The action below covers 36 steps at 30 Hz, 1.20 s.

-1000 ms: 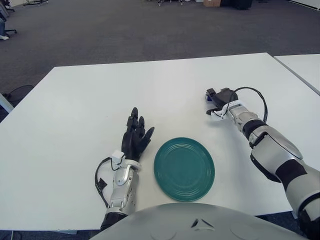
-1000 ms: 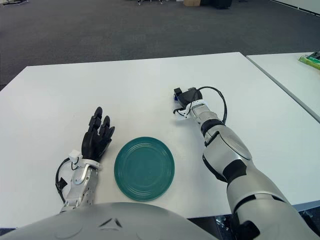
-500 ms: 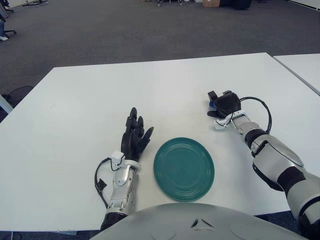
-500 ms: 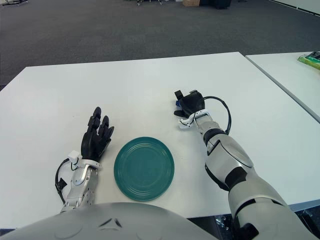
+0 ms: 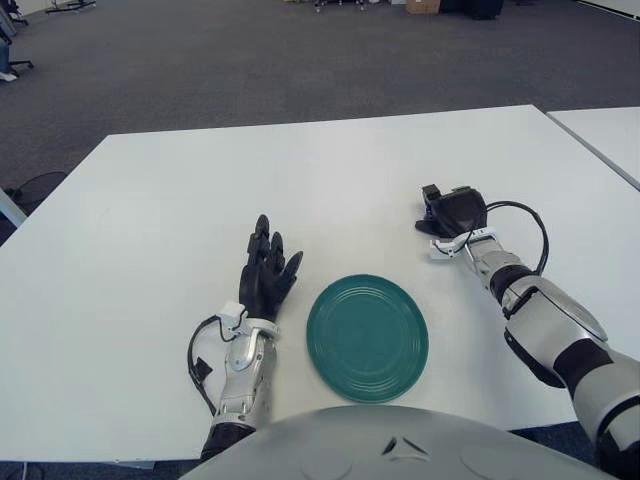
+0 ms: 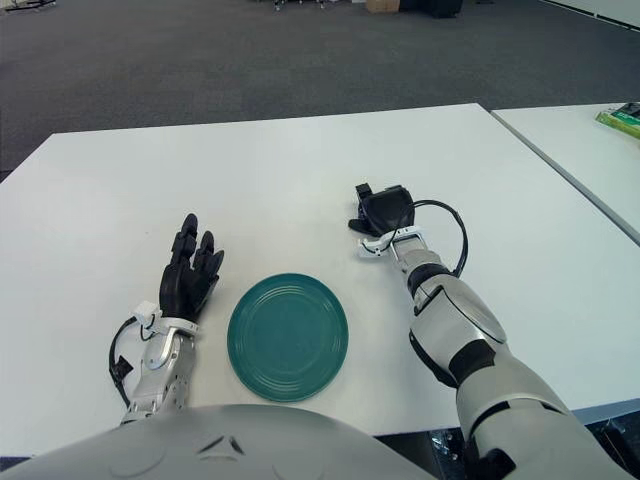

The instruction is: Put the gum into the plate.

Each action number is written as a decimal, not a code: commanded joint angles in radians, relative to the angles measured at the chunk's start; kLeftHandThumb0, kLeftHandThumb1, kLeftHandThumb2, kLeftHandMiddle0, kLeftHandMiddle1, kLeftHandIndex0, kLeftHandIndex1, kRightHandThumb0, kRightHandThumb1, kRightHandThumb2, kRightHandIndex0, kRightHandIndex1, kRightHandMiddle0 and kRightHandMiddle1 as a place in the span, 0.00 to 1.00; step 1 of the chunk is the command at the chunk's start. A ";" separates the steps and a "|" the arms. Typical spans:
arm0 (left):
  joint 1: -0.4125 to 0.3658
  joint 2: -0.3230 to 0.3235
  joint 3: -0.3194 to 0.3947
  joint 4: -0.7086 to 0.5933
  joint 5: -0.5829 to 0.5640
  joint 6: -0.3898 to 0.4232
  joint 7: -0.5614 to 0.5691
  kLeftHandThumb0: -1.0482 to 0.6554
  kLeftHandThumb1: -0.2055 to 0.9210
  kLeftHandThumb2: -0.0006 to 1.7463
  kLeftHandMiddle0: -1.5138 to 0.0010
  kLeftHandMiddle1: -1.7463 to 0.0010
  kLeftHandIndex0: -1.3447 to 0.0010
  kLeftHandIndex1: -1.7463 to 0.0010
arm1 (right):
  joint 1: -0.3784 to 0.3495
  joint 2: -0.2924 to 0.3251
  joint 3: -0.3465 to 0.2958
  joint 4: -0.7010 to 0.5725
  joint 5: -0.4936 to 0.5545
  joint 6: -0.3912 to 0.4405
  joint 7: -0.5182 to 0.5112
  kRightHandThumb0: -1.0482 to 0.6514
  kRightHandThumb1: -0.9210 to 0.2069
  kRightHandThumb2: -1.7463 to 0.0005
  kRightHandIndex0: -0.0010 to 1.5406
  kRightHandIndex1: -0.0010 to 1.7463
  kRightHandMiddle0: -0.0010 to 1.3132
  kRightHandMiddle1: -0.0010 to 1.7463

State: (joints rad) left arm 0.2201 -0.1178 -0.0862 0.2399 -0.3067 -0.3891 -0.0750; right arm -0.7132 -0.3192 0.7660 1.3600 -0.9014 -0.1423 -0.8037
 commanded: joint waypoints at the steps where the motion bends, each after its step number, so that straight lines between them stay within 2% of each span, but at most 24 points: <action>1: 0.020 -0.073 0.015 0.079 -0.012 -0.002 -0.004 0.09 1.00 0.02 1.00 1.00 1.00 1.00 | 0.083 0.025 -0.014 0.037 0.014 -0.026 0.038 0.35 0.00 0.63 0.76 1.00 0.67 1.00; 10: 0.023 -0.064 0.008 0.058 0.005 0.004 0.001 0.11 0.99 0.01 1.00 1.00 1.00 1.00 | 0.090 0.031 -0.069 0.032 0.046 -0.060 0.019 0.35 0.00 0.63 0.77 1.00 0.68 1.00; 14: 0.028 -0.064 0.008 0.049 0.003 0.008 0.004 0.11 0.98 0.01 1.00 1.00 1.00 1.00 | 0.049 0.040 -0.096 0.019 0.057 -0.098 -0.019 0.34 0.00 0.64 0.78 1.00 0.68 1.00; 18: 0.033 -0.060 0.006 0.040 0.019 0.007 0.013 0.10 0.98 0.01 1.00 1.00 1.00 1.00 | -0.051 0.041 -0.109 -0.012 0.060 -0.166 -0.046 0.34 0.00 0.64 0.79 1.00 0.70 1.00; 21: 0.034 -0.057 0.007 0.036 0.020 0.010 0.013 0.10 0.98 0.01 1.00 1.00 1.00 1.00 | -0.075 0.034 -0.106 -0.030 0.053 -0.208 -0.057 0.34 0.00 0.65 0.80 1.00 0.71 1.00; 22: 0.035 -0.058 0.008 0.034 0.017 0.013 0.011 0.10 0.98 0.01 1.00 1.00 1.00 1.00 | -0.087 0.018 -0.097 -0.058 0.044 -0.242 -0.055 0.34 0.00 0.65 0.80 1.00 0.72 1.00; 25: 0.036 -0.055 0.009 0.023 0.004 0.035 0.007 0.11 0.97 0.00 1.00 1.00 1.00 1.00 | -0.100 -0.073 -0.062 -0.258 -0.005 -0.372 -0.023 0.34 0.00 0.65 0.80 1.00 0.73 1.00; 27: 0.036 -0.055 0.009 0.021 0.003 0.039 0.007 0.11 0.97 0.00 1.00 1.00 1.00 1.00 | -0.090 -0.093 -0.061 -0.320 -0.013 -0.396 -0.005 0.34 0.00 0.65 0.80 1.00 0.74 1.00; 31: 0.033 -0.054 0.009 0.023 -0.006 0.044 -0.001 0.12 0.97 0.00 1.00 1.00 1.00 1.00 | 0.004 -0.185 -0.064 -0.614 -0.037 -0.476 0.068 0.34 0.00 0.65 0.82 1.00 0.76 1.00; 36: 0.029 -0.057 0.016 0.033 -0.022 0.036 -0.010 0.12 0.97 0.00 1.00 1.00 1.00 1.00 | 0.079 -0.239 -0.074 -0.833 -0.042 -0.500 0.151 0.34 0.02 0.63 0.83 1.00 0.77 1.00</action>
State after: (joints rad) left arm 0.2046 -0.1164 -0.0820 0.2149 -0.3062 -0.3939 -0.0757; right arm -0.7242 -0.4615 0.6898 0.8114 -0.8959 -0.5816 -0.7550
